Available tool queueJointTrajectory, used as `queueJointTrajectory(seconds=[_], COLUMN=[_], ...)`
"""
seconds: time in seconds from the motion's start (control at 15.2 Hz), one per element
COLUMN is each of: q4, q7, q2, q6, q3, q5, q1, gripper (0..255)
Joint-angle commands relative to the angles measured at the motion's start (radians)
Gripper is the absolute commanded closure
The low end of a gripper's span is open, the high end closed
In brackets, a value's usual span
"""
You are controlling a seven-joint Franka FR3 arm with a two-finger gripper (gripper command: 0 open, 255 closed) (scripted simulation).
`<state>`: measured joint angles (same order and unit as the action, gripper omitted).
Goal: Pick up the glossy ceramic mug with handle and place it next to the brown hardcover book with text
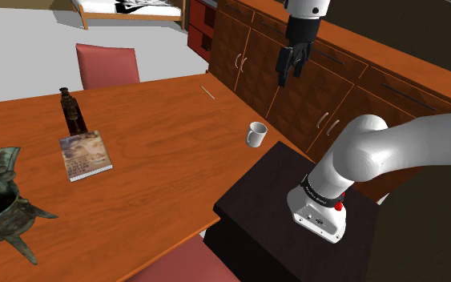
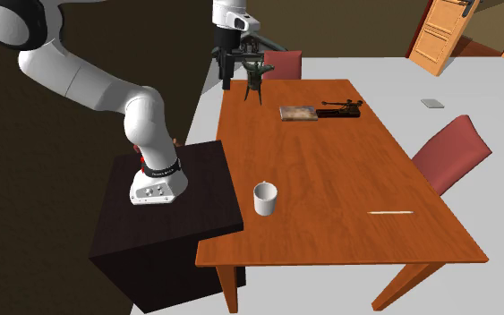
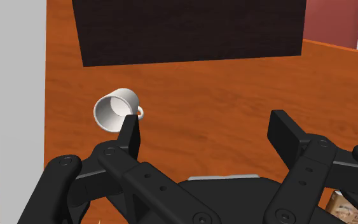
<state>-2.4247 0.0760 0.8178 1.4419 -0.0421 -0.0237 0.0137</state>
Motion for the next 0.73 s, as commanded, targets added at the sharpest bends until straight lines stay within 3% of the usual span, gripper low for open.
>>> queueJointTrajectory(seconds=[0.0,0.66], q4=[0.000,-0.226], q7=[0.000,-0.148], q2=[0.000,-0.072], q6=[0.000,0.333], q3=[0.000,0.167], q5=[0.000,-0.105], q1=[0.000,-0.064], gripper=[0,0])
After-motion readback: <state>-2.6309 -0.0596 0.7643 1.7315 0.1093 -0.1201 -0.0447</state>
